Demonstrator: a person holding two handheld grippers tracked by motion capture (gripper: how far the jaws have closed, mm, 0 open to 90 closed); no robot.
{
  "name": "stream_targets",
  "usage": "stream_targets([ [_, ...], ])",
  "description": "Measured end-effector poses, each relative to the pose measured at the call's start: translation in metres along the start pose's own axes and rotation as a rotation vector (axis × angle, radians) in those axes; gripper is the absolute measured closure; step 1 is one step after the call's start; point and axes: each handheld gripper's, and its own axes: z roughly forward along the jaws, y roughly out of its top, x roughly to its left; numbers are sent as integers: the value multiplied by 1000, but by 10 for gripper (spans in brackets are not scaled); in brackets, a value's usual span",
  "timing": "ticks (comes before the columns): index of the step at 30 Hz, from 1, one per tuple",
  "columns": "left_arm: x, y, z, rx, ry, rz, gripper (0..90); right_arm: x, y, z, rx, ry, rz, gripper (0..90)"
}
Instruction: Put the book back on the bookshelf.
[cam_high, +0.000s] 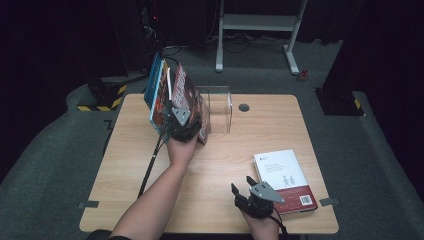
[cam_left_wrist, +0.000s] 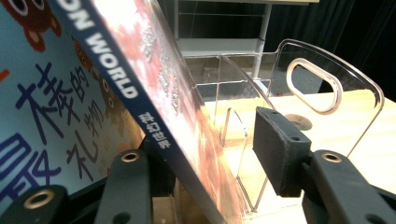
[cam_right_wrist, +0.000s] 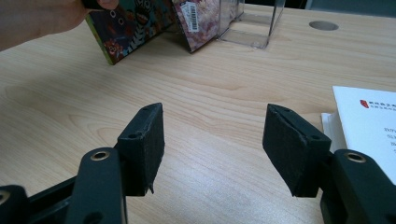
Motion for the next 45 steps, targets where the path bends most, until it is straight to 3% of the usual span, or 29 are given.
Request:
stream_targets([
  [4,0,-2,-2,5,-2,18,478,0,0,0,0,1,-1,383],
  [16,0,-5,-7,31,8,19,447,2,0,1,5,6,-2,383],
  [20,0,-6,-11,39,11,6,503,2,0,1,7,8,-3,383],
  [22,-1,-6,-13,35,31,17,572,2,0,2,6,8,-2,383],
  [26,-2,-7,-16,50,39,18,613,2,0,2,7,8,-3,383],
  [35,-9,-14,-22,73,16,106,518,2,0,1,4,8,-2,384],
  [45,-10,-27,-27,106,11,147,519,2,0,1,4,8,0,384],
])
